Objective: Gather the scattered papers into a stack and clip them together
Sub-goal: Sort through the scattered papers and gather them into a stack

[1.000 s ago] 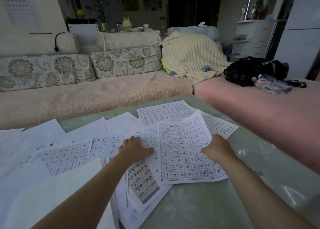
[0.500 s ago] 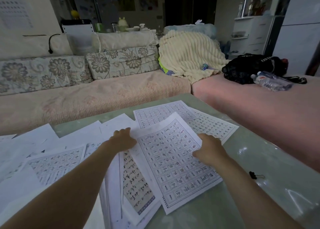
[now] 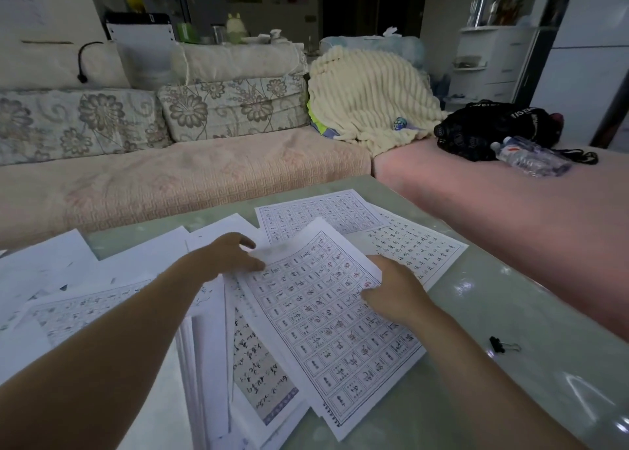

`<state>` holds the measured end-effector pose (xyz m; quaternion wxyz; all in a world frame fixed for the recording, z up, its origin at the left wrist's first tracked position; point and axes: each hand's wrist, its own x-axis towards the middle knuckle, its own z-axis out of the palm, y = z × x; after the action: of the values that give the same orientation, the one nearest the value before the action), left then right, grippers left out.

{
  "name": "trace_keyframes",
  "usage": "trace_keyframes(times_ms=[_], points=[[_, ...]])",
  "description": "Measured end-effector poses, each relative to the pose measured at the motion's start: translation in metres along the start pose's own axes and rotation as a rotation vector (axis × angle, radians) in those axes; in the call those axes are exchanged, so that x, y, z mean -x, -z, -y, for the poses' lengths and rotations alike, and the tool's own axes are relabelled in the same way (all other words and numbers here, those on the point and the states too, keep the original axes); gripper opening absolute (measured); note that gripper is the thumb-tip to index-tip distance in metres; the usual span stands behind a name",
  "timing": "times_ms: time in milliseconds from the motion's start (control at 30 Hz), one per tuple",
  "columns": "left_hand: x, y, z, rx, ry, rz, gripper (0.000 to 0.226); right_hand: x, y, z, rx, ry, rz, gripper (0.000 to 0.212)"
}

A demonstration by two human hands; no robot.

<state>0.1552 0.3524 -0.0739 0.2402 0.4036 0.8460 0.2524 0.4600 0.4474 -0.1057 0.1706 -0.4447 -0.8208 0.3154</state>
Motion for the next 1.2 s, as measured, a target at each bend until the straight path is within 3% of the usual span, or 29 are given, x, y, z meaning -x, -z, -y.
trace_keyframes(times_ms=[67,200,300,367,433,500,567,667,833,933,1067,1200], points=[[0.009,0.007,-0.002,0.064,-0.044,0.015,0.05,0.003,0.0,0.003,-0.022,0.005,-0.015,0.046],[0.03,0.022,-0.015,0.153,-0.155,-0.023,0.027,0.006,0.007,0.01,-0.115,-0.03,-0.029,0.068],[0.048,0.035,-0.026,0.226,-0.262,0.073,0.025,0.008,0.016,0.016,-0.281,-0.035,0.008,0.071],[0.056,0.041,-0.033,0.312,-0.312,0.102,0.031,0.008,0.019,0.018,-0.291,-0.05,0.024,0.062],[0.067,0.043,-0.039,0.523,-0.308,0.04,0.043,0.012,0.023,0.021,-0.299,-0.058,0.017,0.04],[0.076,0.038,-0.038,0.801,-0.209,-0.02,0.053,0.018,0.026,0.023,-0.396,-0.069,0.004,0.023],[0.088,0.025,-0.034,0.905,-0.115,0.037,0.05,0.026,0.029,0.027,-0.485,-0.074,-0.039,0.02],[0.11,-0.001,-0.034,0.812,-0.128,0.095,0.038,0.039,0.03,0.036,-0.563,-0.025,-0.054,0.018],[0.137,-0.003,-0.061,0.96,-0.206,-0.237,0.025,0.056,0.043,0.066,-0.612,0.124,-0.13,0.018],[0.16,0.012,-0.079,0.99,-0.341,-0.341,0.03,0.059,0.053,0.083,-0.669,0.191,-0.254,0.029],[0.187,0.015,-0.089,0.911,-0.51,-0.456,0.032,0.07,0.059,0.097,-0.669,0.243,-0.219,0.038],[0.196,-0.005,-0.075,0.697,-0.446,-0.521,0.041,0.081,0.049,0.087,-0.627,0.149,-0.164,0.039]])
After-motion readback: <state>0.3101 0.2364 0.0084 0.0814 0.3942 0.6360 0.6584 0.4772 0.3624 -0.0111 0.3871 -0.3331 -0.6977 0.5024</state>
